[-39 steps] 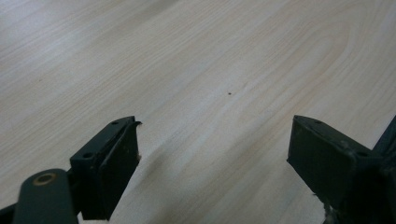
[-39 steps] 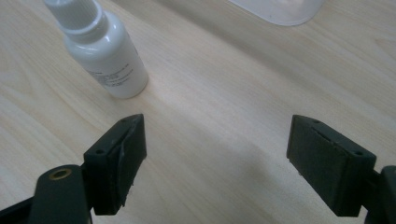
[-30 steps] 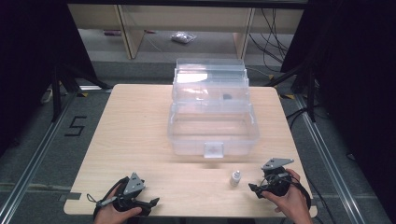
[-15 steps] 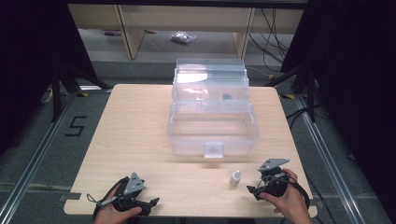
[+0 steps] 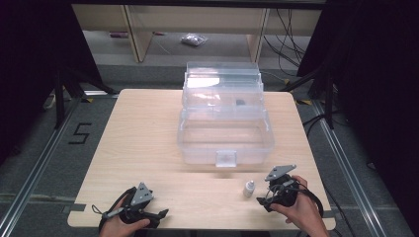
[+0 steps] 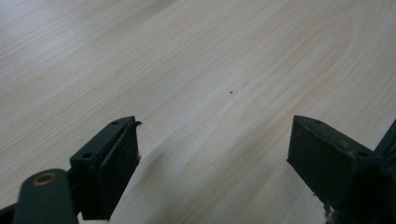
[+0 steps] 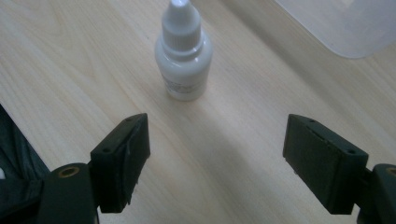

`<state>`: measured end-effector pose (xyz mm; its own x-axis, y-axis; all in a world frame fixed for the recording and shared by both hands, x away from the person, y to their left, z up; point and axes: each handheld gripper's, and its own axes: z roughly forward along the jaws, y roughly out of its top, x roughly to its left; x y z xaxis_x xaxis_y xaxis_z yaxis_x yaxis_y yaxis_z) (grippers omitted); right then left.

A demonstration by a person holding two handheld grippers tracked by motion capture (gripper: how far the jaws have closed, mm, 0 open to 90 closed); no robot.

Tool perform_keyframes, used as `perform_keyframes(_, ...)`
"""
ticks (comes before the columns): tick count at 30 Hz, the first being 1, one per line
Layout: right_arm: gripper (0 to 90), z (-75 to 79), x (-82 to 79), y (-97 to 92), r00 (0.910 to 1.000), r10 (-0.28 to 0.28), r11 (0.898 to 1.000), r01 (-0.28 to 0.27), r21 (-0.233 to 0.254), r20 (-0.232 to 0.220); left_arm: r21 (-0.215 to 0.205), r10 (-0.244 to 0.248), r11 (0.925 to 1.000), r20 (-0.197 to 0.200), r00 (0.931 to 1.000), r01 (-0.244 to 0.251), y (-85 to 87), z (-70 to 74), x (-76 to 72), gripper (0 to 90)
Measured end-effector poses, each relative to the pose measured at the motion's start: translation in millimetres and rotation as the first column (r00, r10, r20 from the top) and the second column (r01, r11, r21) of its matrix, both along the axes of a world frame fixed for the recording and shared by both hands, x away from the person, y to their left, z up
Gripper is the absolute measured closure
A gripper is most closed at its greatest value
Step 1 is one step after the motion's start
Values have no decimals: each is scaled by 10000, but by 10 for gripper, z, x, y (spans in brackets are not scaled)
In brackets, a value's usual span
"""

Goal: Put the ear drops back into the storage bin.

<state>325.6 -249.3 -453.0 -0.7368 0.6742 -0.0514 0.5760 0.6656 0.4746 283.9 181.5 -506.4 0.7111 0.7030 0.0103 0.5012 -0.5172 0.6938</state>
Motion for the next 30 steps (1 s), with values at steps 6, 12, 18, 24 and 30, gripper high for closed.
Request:
perform_keyframes(6, 262, 62, 45, 147, 9990, 388, 9973, -402, -621, -225, 296, -221, 9993, -85, 9997, 224, 28, 14, 11, 158)
perform_keyframes(12, 295, 106, 96, 279, 9959, 843, 9915, -871, -969, -318, -18, 32, 10000, -52, 10000, -32, 12, -4, 6, 158)
perform_keyframes(18, 330, 112, 148, 386, 9914, 1197, 9836, -1258, -1294, -535, 3, 28, 10000, -53, 10000, -28, 14, -3, 7, 158)
perform_keyframes(24, 357, 99, 202, 472, 9859, 1518, 9733, -1615, -1629, -706, -7, 41, 10000, -49, 10000, -41, 11, -3, 8, 158)
perform_keyframes(30, 400, 86, 268, 530, 9812, 1678, 9649, -1834, -1880, -956, -22, 44, 10000, -46, 10000, -44, 13, -1, 7, 158)
